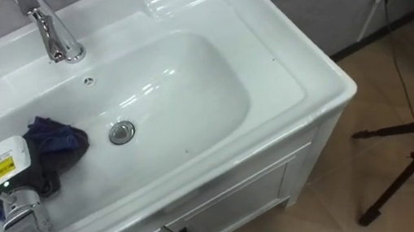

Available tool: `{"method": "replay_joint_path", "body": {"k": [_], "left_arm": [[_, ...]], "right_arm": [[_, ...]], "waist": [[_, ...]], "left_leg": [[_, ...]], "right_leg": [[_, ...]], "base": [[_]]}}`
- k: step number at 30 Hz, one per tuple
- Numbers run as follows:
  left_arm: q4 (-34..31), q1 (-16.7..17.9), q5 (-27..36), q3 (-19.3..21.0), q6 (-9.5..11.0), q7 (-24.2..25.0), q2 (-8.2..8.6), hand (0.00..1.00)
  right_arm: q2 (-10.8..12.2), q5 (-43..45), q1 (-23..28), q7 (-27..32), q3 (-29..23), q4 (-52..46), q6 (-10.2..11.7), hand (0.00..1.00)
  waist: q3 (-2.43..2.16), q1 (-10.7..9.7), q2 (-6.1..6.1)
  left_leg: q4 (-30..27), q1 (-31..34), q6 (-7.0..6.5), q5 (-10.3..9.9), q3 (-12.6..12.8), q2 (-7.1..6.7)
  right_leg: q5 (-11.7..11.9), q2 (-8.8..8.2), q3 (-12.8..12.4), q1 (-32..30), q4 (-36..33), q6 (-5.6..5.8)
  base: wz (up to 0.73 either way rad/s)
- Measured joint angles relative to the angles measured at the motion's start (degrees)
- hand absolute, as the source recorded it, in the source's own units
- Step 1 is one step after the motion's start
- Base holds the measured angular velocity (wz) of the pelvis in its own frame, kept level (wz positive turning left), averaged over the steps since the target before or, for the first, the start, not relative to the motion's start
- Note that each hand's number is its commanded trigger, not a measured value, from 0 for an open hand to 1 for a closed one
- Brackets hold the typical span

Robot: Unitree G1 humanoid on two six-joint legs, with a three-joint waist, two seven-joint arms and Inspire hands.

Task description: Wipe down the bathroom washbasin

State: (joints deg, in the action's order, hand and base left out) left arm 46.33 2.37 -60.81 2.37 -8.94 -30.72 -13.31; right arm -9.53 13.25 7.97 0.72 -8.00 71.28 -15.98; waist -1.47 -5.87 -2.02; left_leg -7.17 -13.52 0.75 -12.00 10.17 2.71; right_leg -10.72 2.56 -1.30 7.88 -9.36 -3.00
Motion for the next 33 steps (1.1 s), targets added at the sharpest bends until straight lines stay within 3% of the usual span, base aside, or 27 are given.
{"method": "replay_joint_path", "body": {"k": [6, 12, 15, 17, 19, 27, 33], "left_arm": [[-3.82, 1.74, 0.57, 1.43, 0.0, -0.07, 0.64, 1.0], [-9.92, 3.38, 3.88, 2.01, 0.13, -0.05, 1.31, 1.0], [-12.96, 4.13, 5.22, 2.03, 0.42, -0.04, 1.32, 1.0], [-16.55, 4.15, 5.22, 2.03, 0.82, 0.07, 1.32, 1.0], [-20.02, 4.17, 5.15, 2.03, 0.87, 0.17, 1.32, 1.0], [-30.84, 4.13, 5.6, 2.8, 0.78, 0.19, 1.07, 1.0], [-36.87, 4.06, 5.58, 4.67, 2.25, -0.16, 1.02, 1.0]], "right_arm": [[-0.6, -2.22, -0.13, 0.32, 0.13, 0.06, 1.22, 0.0], [-1.13, -4.64, -0.16, 0.73, 0.71, 0.15, 3.44, 0.0], [-1.1, -6.3, -0.52, 1.22, 1.06, 0.26, 4.84, 0.0], [-1.1, -6.43, -1.17, 1.35, 1.07, 0.36, 6.15, 0.0], [-1.04, -6.35, -1.31, 1.62, 1.08, 0.54, 6.74, 0.0], [-0.8, -6.21, -1.16, 1.74, 3.12, 1.21, 8.45, 0.0], [-0.61, -6.31, -1.12, 2.03, 5.26, 3.17, 9.09, 0.0]], "waist": [[-0.06, 0.01, -0.22], [0.02, 0.06, -0.49], [0.59, 0.14, -0.67], [1.46, 0.08, -0.86], [1.61, 0.22, -0.74], [1.48, 1.91, -1.28], [1.4, 2.29, -1.44]], "left_leg": [[-0.04, 0.97, 0.0, 0.0, -3.09, -0.16], [-0.1, 2.69, 0.0, 0.0, -5.79, -0.14], [-0.1, 3.21, 0.0, 0.0, -6.23, -0.15], [-0.26, 4.4, 0.01, 0.01, -7.45, -0.32], [-0.26, 5.54, 0.03, 0.01, -7.92, -0.36], [-0.65, 6.82, 0.05, 0.03, -9.16, -0.59], [-0.65, 6.87, 0.25, 0.14, -9.25, -0.65]], "right_leg": [[0.01, -0.08, 0.51, -0.38, 0.55, 0.0], [0.05, -0.58, 4.14, -0.91, 0.36, -0.03], [0.05, -1.01, 6.38, -0.83, 0.66, -0.03], [0.05, -1.3, 8.06, -1.46, 0.75, -0.02], [0.05, -1.35, 8.48, -2.46, 0.75, -0.02], [0.12, -1.39, 9.38, -2.97, 0.73, 0.1], [0.12, -1.48, 9.4, -3.01, 0.64, 0.11]], "base": [[0.05], [0.21], [0.24], [0.37], [0.25], [0.08], [0.02]]}}
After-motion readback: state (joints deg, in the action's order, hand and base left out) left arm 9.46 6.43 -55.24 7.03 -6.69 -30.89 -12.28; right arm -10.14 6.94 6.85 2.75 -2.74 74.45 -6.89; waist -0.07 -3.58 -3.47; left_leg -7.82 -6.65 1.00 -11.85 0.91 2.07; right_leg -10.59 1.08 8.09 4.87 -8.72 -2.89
